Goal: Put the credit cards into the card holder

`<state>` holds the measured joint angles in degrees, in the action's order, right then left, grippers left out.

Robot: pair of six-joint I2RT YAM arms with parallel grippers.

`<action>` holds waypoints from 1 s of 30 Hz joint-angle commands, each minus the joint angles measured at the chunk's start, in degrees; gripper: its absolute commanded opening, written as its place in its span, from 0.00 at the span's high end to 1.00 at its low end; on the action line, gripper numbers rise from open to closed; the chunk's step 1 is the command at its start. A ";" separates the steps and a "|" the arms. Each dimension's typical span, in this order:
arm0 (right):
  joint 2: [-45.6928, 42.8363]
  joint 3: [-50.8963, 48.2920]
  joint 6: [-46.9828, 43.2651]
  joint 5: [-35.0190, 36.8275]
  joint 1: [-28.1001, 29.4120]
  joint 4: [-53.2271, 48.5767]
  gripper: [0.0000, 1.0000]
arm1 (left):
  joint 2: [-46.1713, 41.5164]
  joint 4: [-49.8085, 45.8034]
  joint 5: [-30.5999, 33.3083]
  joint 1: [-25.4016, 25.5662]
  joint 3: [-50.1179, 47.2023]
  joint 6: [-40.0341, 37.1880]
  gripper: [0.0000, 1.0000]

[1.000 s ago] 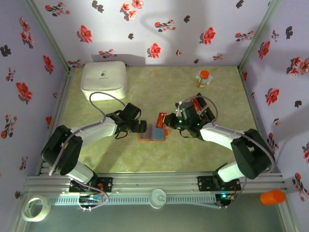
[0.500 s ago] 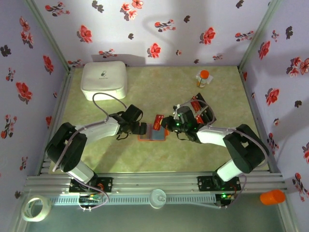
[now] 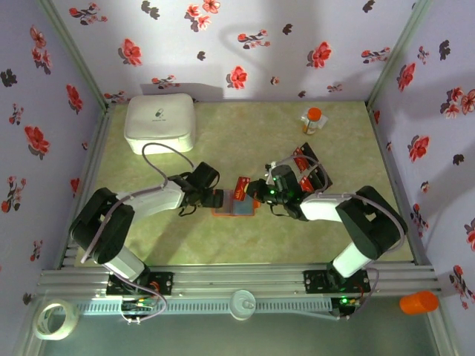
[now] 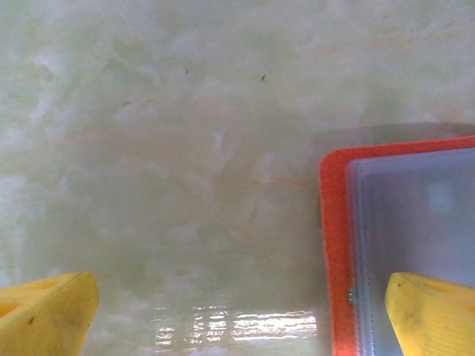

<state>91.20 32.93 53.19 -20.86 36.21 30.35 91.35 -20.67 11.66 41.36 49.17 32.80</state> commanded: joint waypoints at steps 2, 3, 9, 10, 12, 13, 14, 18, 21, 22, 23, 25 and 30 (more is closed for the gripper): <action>1.14 -0.76 0.60 -0.70 0.58 2.85 1.00 | 1.19 -1.14 1.78 0.36 -1.21 0.91 0.00; 1.26 -0.72 0.70 -0.82 0.58 3.00 1.00 | 1.20 -1.20 1.76 0.38 -1.35 0.95 0.00; 2.33 -0.87 1.25 -1.09 0.80 4.51 1.00 | 1.33 -1.21 1.81 0.38 -1.88 1.07 0.00; 2.53 -0.77 1.28 -1.07 0.86 4.71 1.00 | 1.39 -1.14 1.91 0.39 -1.97 1.11 0.00; 2.97 -0.67 1.31 -1.15 0.97 4.89 1.00 | 1.41 -1.18 1.96 0.39 -2.14 1.19 0.00; 3.11 -0.59 1.37 -1.20 0.97 5.05 1.00 | 1.36 -1.14 2.03 0.41 -2.21 1.21 0.00; 3.32 -0.59 1.39 -1.26 1.05 5.15 1.00 | 1.29 -1.19 2.00 0.41 -2.27 1.26 0.00; 4.09 -0.41 1.48 -1.47 1.23 5.60 1.00 | 1.33 -1.04 2.09 0.45 -2.47 1.39 0.00; 4.80 -0.32 1.57 -1.80 1.32 5.84 1.00 | 1.37 -1.12 2.05 0.47 -2.48 1.48 0.00; 4.99 -0.41 1.65 -1.87 1.32 6.03 1.00 | 1.37 -1.05 2.05 0.47 -2.40 1.48 0.00; 5.28 -0.41 1.79 -2.03 1.32 6.19 1.00 | 1.38 -1.09 2.05 0.47 -2.41 1.37 0.00; 5.66 -0.54 1.83 -2.15 1.41 6.45 1.00 | 1.37 -1.14 2.05 0.50 -2.36 1.33 0.00; 6.67 -0.76 2.26 -3.02 1.58 7.47 1.00 | 1.37 -1.15 1.98 0.47 -2.41 1.46 0.00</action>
<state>97.03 32.80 54.70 -22.85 37.19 36.25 91.92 -20.18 12.03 41.41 47.83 33.71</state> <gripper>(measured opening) 0.063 0.998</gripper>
